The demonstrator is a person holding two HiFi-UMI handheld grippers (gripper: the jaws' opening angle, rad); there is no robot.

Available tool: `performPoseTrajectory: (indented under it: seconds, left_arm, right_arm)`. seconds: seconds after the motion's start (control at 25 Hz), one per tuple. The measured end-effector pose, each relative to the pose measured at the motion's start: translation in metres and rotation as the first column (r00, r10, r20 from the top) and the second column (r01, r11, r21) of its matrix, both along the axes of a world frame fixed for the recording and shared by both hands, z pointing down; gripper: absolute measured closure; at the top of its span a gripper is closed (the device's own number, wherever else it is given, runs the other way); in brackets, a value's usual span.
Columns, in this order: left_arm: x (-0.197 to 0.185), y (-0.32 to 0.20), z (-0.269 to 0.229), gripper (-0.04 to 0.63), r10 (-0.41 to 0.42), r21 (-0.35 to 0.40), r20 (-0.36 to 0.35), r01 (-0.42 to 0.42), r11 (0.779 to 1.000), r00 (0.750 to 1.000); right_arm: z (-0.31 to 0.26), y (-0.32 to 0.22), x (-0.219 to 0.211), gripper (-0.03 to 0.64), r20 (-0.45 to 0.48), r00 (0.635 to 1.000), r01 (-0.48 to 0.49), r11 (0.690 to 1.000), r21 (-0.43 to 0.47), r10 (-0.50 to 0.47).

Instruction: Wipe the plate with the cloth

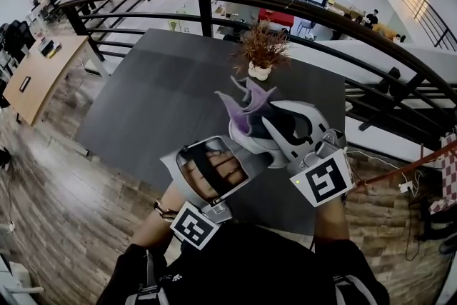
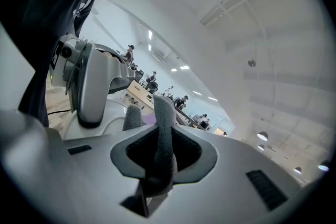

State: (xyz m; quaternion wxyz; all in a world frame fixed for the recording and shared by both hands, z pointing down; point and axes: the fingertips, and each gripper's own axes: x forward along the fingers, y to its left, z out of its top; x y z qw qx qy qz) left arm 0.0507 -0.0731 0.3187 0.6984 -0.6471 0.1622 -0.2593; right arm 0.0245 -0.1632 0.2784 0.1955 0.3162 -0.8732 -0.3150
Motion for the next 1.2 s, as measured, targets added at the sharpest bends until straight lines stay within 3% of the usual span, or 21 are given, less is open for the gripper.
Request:
performPoseTrajectory:
  seconds: [0.44, 0.8, 1.2]
  left_arm:
    - [-0.013, -0.001, 0.0, 0.577, 0.007, -0.015, -0.003, -0.007, 1.0, 1.0]
    - [-0.002, -0.001, 0.001, 0.577, 0.033, -0.017, -0.009, -0.033, 0.999, 0.999]
    - [0.007, -0.006, -0.005, 0.577, 0.071, -0.01, -0.024, -0.071, 0.997, 0.997]
  right_arm:
    - [0.013, -0.013, 0.015, 0.546, 0.029, 0.995, -0.097, 0.994, -0.049, 0.099]
    - [0.02, -0.014, 0.047, 0.546, 0.05, 0.982, -0.18, 0.981, -0.073, 0.184]
    - [0.022, -0.013, 0.084, 0.546, 0.075, 0.95, -0.295, 0.95, -0.099, 0.303]
